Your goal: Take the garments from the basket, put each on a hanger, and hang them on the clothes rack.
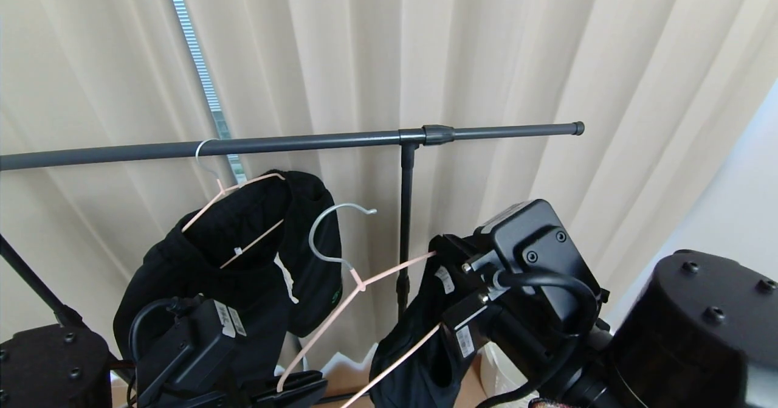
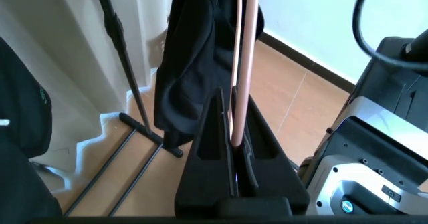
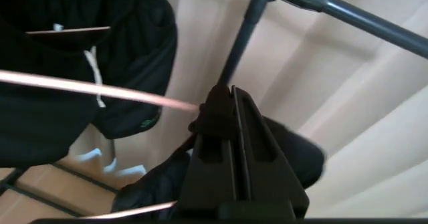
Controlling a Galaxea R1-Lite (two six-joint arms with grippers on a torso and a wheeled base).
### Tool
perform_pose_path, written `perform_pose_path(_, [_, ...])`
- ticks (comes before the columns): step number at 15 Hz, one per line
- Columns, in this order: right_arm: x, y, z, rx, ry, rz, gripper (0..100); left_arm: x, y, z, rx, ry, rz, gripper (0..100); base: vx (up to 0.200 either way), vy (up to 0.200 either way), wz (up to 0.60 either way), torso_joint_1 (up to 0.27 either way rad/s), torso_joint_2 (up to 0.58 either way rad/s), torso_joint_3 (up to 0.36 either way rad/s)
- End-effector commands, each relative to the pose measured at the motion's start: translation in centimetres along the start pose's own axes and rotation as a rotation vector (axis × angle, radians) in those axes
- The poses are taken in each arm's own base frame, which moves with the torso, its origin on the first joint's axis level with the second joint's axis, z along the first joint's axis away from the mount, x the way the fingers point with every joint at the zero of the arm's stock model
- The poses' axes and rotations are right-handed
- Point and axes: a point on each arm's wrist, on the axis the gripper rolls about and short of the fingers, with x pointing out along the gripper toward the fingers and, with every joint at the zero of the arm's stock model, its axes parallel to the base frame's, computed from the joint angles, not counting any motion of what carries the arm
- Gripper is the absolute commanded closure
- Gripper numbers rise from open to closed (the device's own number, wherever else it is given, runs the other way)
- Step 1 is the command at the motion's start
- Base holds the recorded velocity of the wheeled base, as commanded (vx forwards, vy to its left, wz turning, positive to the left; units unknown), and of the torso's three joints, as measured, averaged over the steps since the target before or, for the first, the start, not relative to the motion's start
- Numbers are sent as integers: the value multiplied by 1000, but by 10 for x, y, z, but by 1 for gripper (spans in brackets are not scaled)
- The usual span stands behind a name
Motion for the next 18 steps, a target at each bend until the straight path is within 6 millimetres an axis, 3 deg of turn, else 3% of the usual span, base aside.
perform_pose_path(1, [-7, 7, 4, 15, -15, 33, 100, 0, 0, -1, 0, 1, 1, 100, 0, 0, 0, 0, 0, 0])
perform_pose_path(7, [-24, 28, 23, 166, -75, 132, 100, 0, 0, -2, 0, 6, -1, 100, 0, 0, 0, 0, 0, 0])
perform_pose_path(16, [-19, 33, 32, 255, -94, 136, 100, -4, -3, -3, 16, -48, -14, 100, 0, 0, 0, 0, 0, 0])
perform_pose_path(17, [-18, 32, 33, 256, -96, 132, 0, -4, -3, -4, 16, -46, -15, 100, 0, 0, 0, 0, 0, 0])
perform_pose_path(18, [-16, 27, 34, 260, -98, 115, 0, -4, -4, -4, 18, -49, -19, 100, 0, 0, 0, 0, 0, 0])
